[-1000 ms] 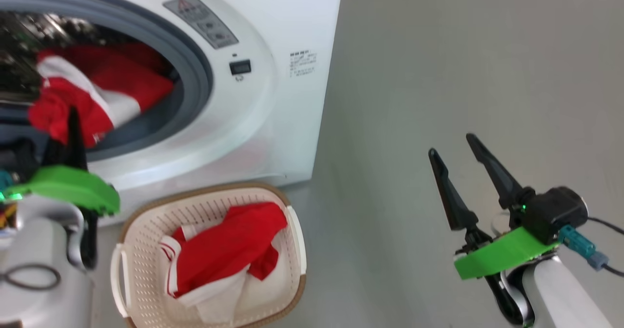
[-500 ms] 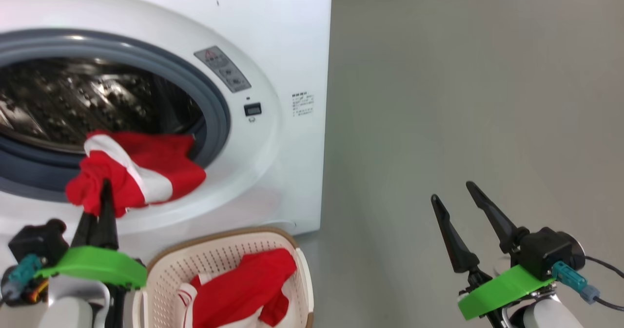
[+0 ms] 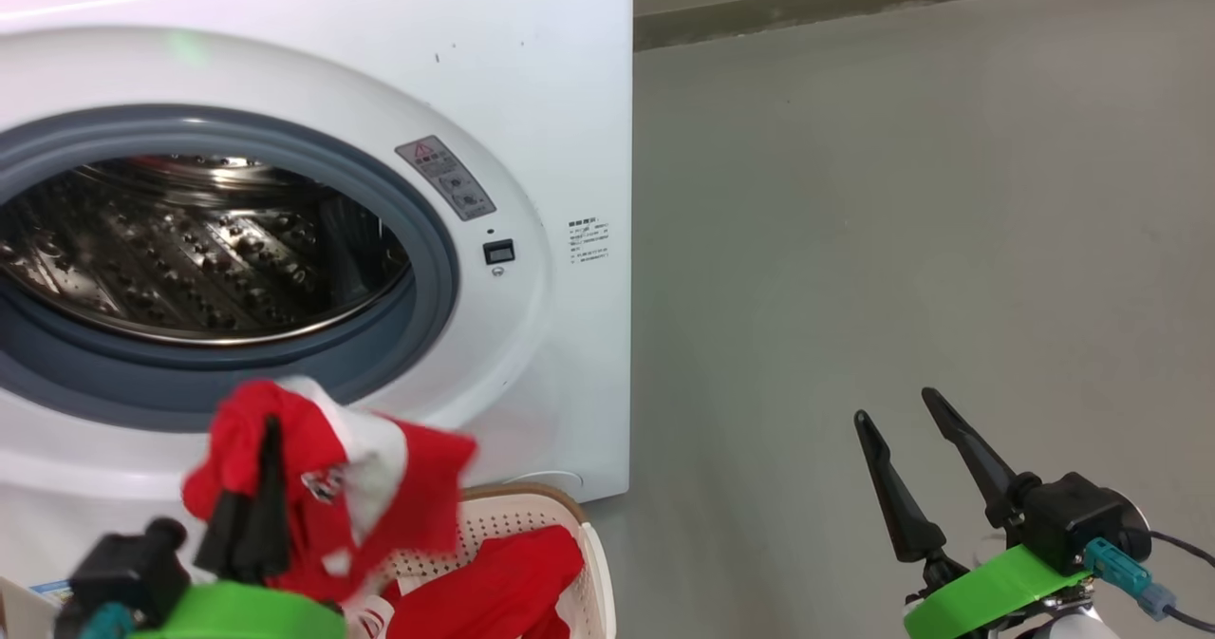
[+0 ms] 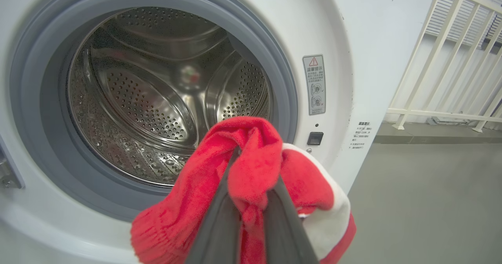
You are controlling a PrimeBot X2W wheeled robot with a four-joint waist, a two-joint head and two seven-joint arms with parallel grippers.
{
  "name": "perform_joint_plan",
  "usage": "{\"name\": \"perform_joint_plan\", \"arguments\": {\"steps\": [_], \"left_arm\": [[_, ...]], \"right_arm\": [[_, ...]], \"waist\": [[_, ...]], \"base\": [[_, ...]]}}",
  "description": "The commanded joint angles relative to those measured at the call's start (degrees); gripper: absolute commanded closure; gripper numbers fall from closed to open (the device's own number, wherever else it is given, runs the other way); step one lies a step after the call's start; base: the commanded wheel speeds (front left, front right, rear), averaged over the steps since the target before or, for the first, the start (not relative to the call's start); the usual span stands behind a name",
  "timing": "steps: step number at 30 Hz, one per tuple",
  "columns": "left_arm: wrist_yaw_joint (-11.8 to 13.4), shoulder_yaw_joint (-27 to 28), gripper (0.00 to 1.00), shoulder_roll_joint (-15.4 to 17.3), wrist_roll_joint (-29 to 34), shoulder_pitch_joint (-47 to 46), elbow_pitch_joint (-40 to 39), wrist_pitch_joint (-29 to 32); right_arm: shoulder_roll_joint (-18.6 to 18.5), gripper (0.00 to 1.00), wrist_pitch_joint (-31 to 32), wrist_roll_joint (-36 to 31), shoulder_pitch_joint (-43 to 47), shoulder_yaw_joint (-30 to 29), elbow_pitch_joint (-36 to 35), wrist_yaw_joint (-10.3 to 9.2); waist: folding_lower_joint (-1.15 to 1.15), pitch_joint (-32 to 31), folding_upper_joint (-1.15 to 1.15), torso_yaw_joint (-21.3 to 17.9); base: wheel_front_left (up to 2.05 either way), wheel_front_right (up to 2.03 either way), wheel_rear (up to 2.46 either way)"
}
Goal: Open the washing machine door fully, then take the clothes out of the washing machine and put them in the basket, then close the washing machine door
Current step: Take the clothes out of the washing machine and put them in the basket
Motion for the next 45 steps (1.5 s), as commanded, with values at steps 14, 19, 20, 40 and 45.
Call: {"name": "perform_joint_plan", "arguments": {"steps": [14,19,20,40,45], "left_arm": [[1.3,-1.3,1.00,-0.6,-1.4,1.7,0.6,4.2],[1.6,-1.2,1.00,-1.1,-2.6,-2.5,9.1,3.8],[1.5,-1.0,1.00,-1.3,-3.3,-3.5,11.1,3.6],[-2.7,-2.3,1.00,0.9,-5.6,-27.0,56.1,5.3],[-3.4,-2.6,1.00,1.5,-6.2,-29.7,62.6,8.5]], "right_arm": [[0.2,0.00,-0.4,-0.1,-2.2,1.0,-2.1,0.28],[0.1,0.00,-0.4,-0.7,-3.3,1.5,-2.1,0.28],[0.2,0.00,-0.4,-0.7,-3.7,1.6,-2.2,0.28],[1.1,0.00,-0.4,-0.3,-10.5,3.6,-2.8,0.28],[1.4,0.00,-0.4,-0.1,-11.4,4.1,-2.8,0.28]], "waist": [[0.00,4.8,0.00,-0.8],[0.00,8.1,0.00,-1.3],[0.00,8.8,0.00,-1.5],[0.00,19.8,0.00,-6.9],[0.00,21.5,0.00,-8.6]], "base": [[0.00,0.00,0.00],[0.00,0.00,0.00],[0.00,0.00,0.00],[0.00,0.00,0.00],[0.00,0.00,0.00]]}}
